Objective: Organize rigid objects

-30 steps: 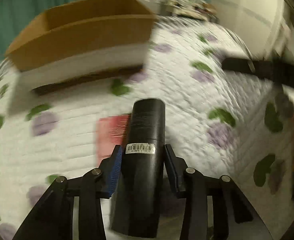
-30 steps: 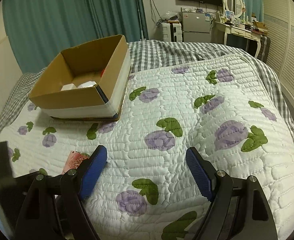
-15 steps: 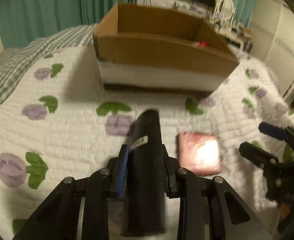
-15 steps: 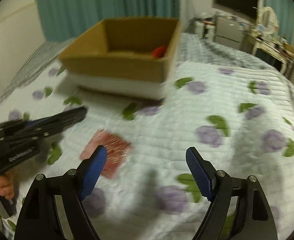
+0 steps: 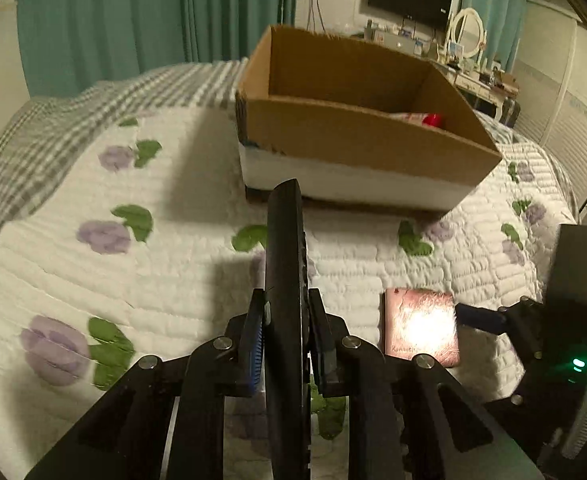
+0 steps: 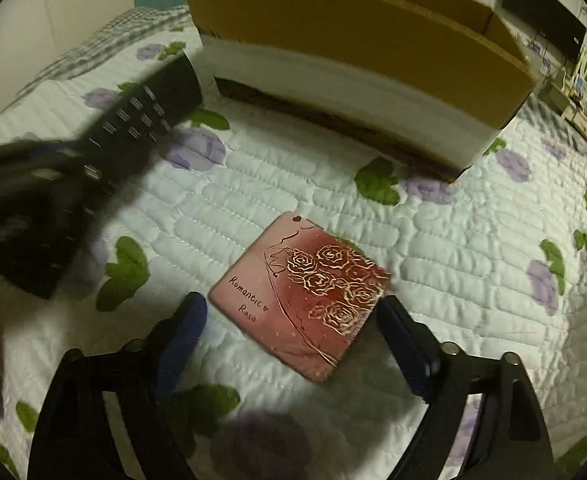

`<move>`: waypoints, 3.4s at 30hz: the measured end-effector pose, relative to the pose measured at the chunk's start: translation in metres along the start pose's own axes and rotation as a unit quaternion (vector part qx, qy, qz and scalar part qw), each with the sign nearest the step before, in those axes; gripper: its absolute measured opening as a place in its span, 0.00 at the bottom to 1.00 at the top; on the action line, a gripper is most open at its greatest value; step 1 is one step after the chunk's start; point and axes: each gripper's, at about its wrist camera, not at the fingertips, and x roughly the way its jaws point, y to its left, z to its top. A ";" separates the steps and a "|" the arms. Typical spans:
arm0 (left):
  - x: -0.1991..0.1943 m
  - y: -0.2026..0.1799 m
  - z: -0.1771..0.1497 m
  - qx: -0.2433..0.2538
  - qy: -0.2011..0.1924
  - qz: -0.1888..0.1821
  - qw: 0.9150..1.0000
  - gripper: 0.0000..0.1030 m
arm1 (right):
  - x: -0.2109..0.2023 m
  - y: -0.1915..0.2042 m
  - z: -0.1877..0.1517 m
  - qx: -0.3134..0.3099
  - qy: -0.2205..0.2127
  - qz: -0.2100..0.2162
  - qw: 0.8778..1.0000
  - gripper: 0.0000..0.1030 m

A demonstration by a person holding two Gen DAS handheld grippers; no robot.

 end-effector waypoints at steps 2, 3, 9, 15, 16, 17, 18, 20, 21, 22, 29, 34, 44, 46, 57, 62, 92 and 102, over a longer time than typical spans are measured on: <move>0.002 0.003 0.002 -0.002 0.002 -0.007 1.000 0.19 | 0.003 -0.002 0.002 0.007 0.000 0.000 1.000 0.87; 0.003 0.003 0.002 -0.002 0.003 -0.007 1.000 0.19 | 0.005 -0.002 0.003 0.009 -0.001 0.000 1.000 0.87; 0.003 0.001 -0.003 0.002 0.006 -0.003 1.000 0.19 | 0.006 0.000 0.007 0.014 -0.014 -0.007 1.000 0.84; -0.005 -0.003 -0.005 0.005 0.001 -0.005 1.000 0.19 | -0.023 -0.002 0.003 0.009 -0.055 -0.016 0.998 0.76; -0.008 -0.003 -0.005 0.006 -0.002 -0.004 1.000 0.19 | -0.027 -0.003 0.002 0.009 -0.058 -0.015 0.998 0.75; -0.011 -0.003 -0.006 0.006 -0.004 -0.003 1.000 0.19 | -0.031 -0.004 0.001 0.011 -0.061 -0.014 0.998 0.74; -0.013 -0.003 -0.006 0.006 -0.005 -0.002 1.000 0.19 | -0.036 -0.005 0.000 0.014 -0.066 -0.014 0.998 0.74; -0.016 -0.003 -0.008 0.005 -0.004 0.002 1.000 0.19 | -0.044 -0.007 -0.001 0.017 -0.076 -0.015 0.997 0.73; -0.017 -0.003 -0.009 0.006 -0.004 0.004 1.000 0.19 | -0.049 -0.008 -0.001 0.018 -0.081 -0.014 0.996 0.73; -0.019 -0.004 -0.010 0.006 -0.003 0.005 1.000 0.19 | -0.053 -0.008 -0.001 0.020 -0.085 -0.012 0.996 0.73; -0.030 -0.010 -0.010 0.013 -0.004 0.003 1.000 0.19 | -0.072 -0.011 -0.002 0.028 -0.102 -0.001 0.994 0.48; -0.044 -0.018 0.008 0.022 -0.023 -0.012 0.999 0.19 | -0.084 -0.022 0.010 0.033 -0.094 0.000 0.995 0.10; -0.034 -0.022 0.017 0.026 -0.017 -0.014 0.999 0.19 | -0.081 -0.027 0.009 0.034 -0.103 0.029 0.994 0.09; -0.036 -0.019 0.020 0.020 -0.019 -0.019 0.999 0.19 | -0.092 -0.028 0.012 0.038 -0.127 0.030 0.991 0.09; -0.062 -0.028 0.098 0.044 -0.078 -0.033 0.995 0.19 | -0.167 -0.030 0.085 -0.021 -0.216 0.012 0.976 0.00; -0.029 -0.034 0.140 0.048 -0.069 -0.035 0.996 0.19 | -0.178 -0.049 0.131 -0.023 -0.248 -0.008 0.968 0.00; -0.028 0.004 0.087 0.028 -0.088 0.023 0.995 0.60 | -0.099 -0.069 0.062 0.013 -0.180 0.050 0.982 0.68; 0.017 0.010 0.039 0.015 -0.023 0.026 0.999 0.60 | -0.009 -0.032 0.049 -0.037 -0.064 0.035 0.997 0.78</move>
